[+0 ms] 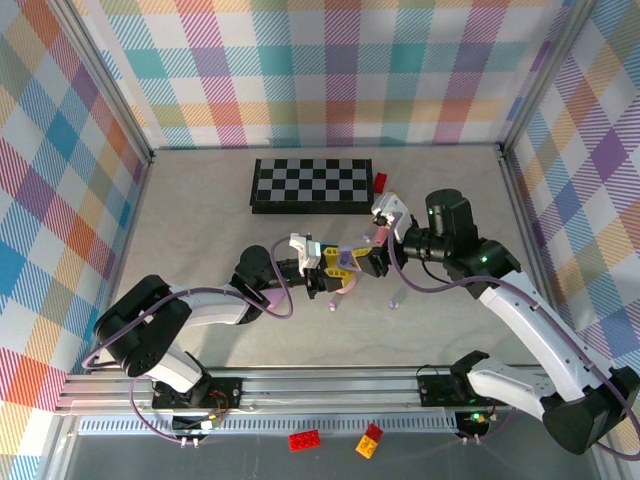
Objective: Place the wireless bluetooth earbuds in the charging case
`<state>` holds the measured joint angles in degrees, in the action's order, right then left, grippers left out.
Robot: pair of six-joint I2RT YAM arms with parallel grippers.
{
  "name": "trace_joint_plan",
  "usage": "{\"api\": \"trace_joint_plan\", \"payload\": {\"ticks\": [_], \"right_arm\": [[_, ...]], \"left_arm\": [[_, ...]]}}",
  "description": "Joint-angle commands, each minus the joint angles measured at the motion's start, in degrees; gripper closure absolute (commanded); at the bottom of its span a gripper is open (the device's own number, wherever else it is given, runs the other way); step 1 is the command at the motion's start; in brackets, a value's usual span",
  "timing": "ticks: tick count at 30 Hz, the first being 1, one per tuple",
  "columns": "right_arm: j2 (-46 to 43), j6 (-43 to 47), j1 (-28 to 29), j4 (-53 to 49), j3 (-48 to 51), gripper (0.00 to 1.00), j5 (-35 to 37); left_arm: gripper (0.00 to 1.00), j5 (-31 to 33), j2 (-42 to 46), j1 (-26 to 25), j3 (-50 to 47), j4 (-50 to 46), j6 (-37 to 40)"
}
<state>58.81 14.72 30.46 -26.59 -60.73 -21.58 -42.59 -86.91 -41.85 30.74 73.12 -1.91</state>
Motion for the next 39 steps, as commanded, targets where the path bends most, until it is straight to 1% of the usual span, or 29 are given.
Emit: {"api": "trace_joint_plan", "payload": {"ticks": [1, 4, 9, 11, 14, 17, 19, 21, 23, 25, 28, 30, 32, 35, 37, 39], "right_arm": [[-2.0, -3.8, -1.1, 2.8, 0.2, 0.08, -0.5], [-3.0, -5.3, -2.2, 2.7, 0.2, 0.08, -0.4], [-6.1, -8.3, -4.4, 4.9, 2.9, 0.07, -5.1], [-7.6, -12.7, -6.7, 6.4, 4.8, 0.07, -6.8], [-9.8, -21.7, -12.3, 8.8, 8.8, 0.08, -8.1], [-11.1, -30.8, -16.7, 6.8, 12.6, 0.1, -5.2], [-10.7, -35.1, -17.8, 2.3, 14.5, 0.14, -0.7], [-9.0, -36.8, -17.8, -2.7, 15.5, 0.17, 3.4], [-7.2, -37.2, -17.8, -6.0, 17.1, 0.19, 4.7], [-6.5, -38.1, -17.3, -7.3, 19.6, 0.2, 6.4], [-6.5, -38.5, -16.0, -8.3, 23.0, 0.21, 9.5], [-6.2, -38.6, -14.2, -9.2, 24.2, 0.21, 11.9], [-5.5, -38.8, -11.7, -9.7, 25.0, 0.21, 14.5], [-3.4, -39.7, -6.6, -10.7, 25.6, 0.22, 20.4], [-0.8, -41.0, -2.5, -12.2, 24.9, 0.23, 25.2], [1.9, -42.0, 0.5, -12.5, 24.0, 0.23, 27.5]], "left_arm": [[0.68, -1.5, 1.7, 0.5, -0.6, 1.2, 0.4], [0.68, -1.5, 2.1, 0.5, -0.6, 0.7, 0.5], [0.69, -1.4, 2.1, 0.8, -0.6, -1.0, 1.3], [0.69, -1.4, 2.1, 1.1, -0.8, -1.0, 1.3], [0.7, -1.0, 2.6, 1.5, -1.3, -1.1, 1.4], [0.7, -0.9, 3.2, 1.8, -1.6, -1.8, 1.6], [0.7, -1.0, 3.5, 1.8, -1.6, -2.4, 1.9], [0.7, -1.1, 3.4, 1.9, -1.6, -2.5, 2.0], [0.7, -1.1, 3.2, 2.0, -1.6, -2.4, 1.8], [0.7, -1.0, 2.7, 2.6, -1.8, -1.5, 0.9], [0.7, -0.8, 0.9, 4.8, -3.3, 3.9, -2.5], [0.7, -0.7, 0.8, 6.3, -4.0, 3.5, -2.1], [0.7, 0.2, 1.0, 7.6, -4.9, 3.4, -1.3], [0.7, 0.1, 1.4, 10.0, -5.7, 3.4, -0.6], [0.7, 0.1, 1.8, 11.8, -6.3, 3.3, -0.1], [0.7, 0.2, 2.3, 13.4, -6.8, 3.2, 0.3]]}}
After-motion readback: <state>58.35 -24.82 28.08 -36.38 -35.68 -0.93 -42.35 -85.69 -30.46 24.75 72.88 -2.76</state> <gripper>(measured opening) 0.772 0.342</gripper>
